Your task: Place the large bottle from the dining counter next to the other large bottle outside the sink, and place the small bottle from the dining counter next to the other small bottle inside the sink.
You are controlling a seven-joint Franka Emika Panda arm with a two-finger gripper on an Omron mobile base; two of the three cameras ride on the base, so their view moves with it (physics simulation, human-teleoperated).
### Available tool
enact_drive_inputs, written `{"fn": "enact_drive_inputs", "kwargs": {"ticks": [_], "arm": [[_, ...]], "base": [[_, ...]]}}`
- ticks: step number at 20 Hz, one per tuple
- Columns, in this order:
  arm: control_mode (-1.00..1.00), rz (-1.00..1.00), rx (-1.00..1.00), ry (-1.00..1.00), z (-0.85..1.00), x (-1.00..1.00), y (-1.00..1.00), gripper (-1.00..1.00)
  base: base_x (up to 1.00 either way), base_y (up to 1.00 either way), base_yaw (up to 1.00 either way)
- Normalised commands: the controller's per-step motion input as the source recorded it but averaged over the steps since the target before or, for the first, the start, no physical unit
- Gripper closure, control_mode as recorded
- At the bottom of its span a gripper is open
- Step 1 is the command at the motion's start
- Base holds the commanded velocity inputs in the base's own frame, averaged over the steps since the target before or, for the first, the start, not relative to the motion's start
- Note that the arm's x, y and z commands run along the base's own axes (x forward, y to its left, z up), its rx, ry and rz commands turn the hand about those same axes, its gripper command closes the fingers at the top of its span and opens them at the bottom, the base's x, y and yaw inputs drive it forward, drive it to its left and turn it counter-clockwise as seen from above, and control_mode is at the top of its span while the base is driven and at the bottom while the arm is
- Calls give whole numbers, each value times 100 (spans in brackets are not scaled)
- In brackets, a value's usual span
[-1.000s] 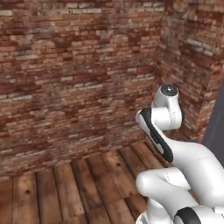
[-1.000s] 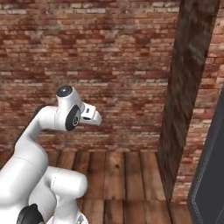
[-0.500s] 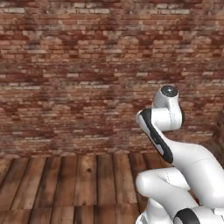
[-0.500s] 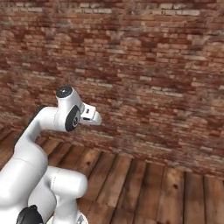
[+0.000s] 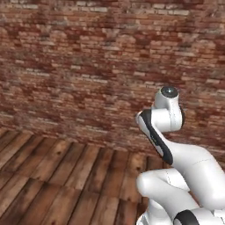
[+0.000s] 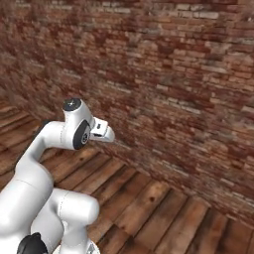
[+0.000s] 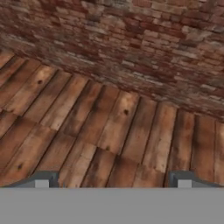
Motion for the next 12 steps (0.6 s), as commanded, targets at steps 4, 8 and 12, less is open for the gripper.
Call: {"fn": "enact_drive_inputs", "kwargs": {"ticks": [4,8,12], "arm": [[100,0,0,0,0,0,0,-100],[100,0,0,0,0,0,0,-100],[100,0,0,0,0,0,0,-100]], "base": [[87,46,49],[98,38,51],[100,30,48]]}}
